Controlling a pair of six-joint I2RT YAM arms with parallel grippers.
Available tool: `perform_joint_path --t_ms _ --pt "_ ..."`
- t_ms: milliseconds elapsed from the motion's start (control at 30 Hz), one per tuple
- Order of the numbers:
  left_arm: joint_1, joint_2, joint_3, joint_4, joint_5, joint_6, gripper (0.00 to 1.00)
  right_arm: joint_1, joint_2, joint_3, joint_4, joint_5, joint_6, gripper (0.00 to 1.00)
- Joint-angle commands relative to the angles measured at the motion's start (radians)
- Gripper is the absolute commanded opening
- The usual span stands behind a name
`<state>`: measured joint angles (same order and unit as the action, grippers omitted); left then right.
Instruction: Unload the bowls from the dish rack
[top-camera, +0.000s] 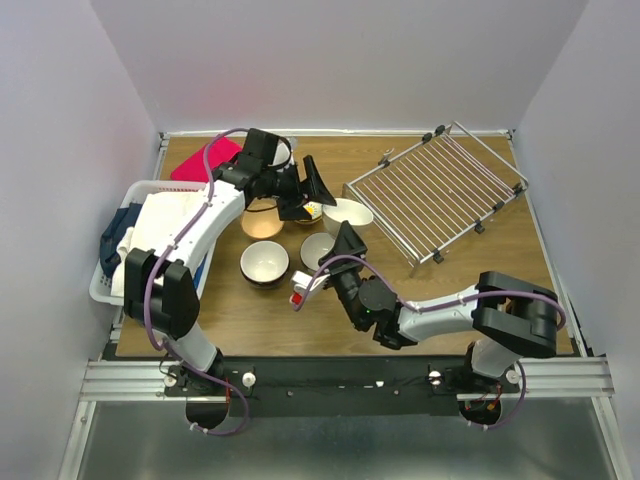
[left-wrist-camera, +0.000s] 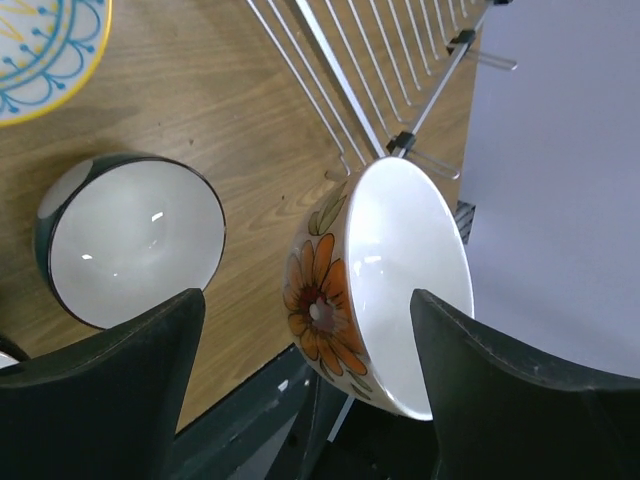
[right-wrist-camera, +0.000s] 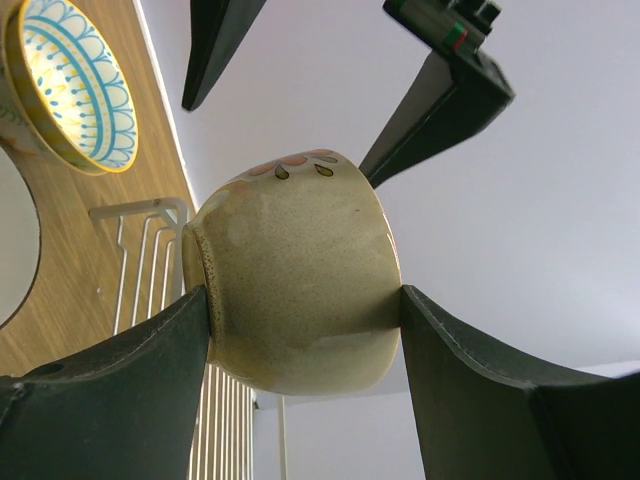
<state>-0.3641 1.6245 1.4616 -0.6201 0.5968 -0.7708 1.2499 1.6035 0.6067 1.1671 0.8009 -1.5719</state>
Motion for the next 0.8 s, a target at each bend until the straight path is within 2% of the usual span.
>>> perform_joint_path --t_ms 0,167,200,267,300,367,400,500,600,633,700,733,767 --pt "-0.03 0.04 0.029 -0.107 0.064 0.042 0.88 0.016 0.019 0.004 0.092 0.02 -0.013 0.23" --pt "-0.048 0.061 0.028 -0.144 0.063 0.076 0.74 0.019 0.024 0.007 0.075 0.021 0.0 0.23" --pt "-0.05 0.064 0.029 -0.145 0.063 0.077 0.65 0.017 0.024 0.005 0.074 0.021 0.006 0.23" --pt "-0.052 0.064 0.026 -0.144 0.058 0.082 0.56 0.017 0.024 0.001 0.066 0.023 0.01 0.23" --pt "-0.052 0.063 0.029 -0.145 0.057 0.082 0.44 0.019 0.024 -0.001 0.063 0.023 0.015 0.23" --pt "-0.052 0.066 0.036 -0.147 0.054 0.085 0.31 0.019 0.019 -0.002 0.052 0.027 0.019 0.23" --pt "-0.052 0.066 0.045 -0.147 0.048 0.088 0.17 0.02 0.018 -0.004 0.051 0.027 0.024 0.23" --pt "-0.052 0.067 0.063 -0.158 0.02 0.094 0.0 0.022 0.006 -0.004 0.031 0.032 0.036 0.27" --pt "-0.052 0.064 0.092 -0.168 -0.006 0.1 0.0 0.025 -0.01 0.004 -0.016 0.047 0.062 0.39" --pt "-0.052 0.064 0.098 -0.171 -0.027 0.105 0.0 0.026 -0.014 0.007 -0.056 0.052 0.075 0.49" --pt "-0.052 0.066 0.124 -0.178 -0.049 0.11 0.0 0.028 -0.03 0.01 -0.09 0.067 0.111 0.6" --pt "-0.052 0.066 0.134 -0.181 -0.075 0.113 0.0 0.032 -0.037 0.014 -0.125 0.07 0.122 0.69" --pt "-0.052 0.067 0.144 -0.187 -0.093 0.12 0.0 0.034 -0.043 0.018 -0.142 0.076 0.133 0.73"
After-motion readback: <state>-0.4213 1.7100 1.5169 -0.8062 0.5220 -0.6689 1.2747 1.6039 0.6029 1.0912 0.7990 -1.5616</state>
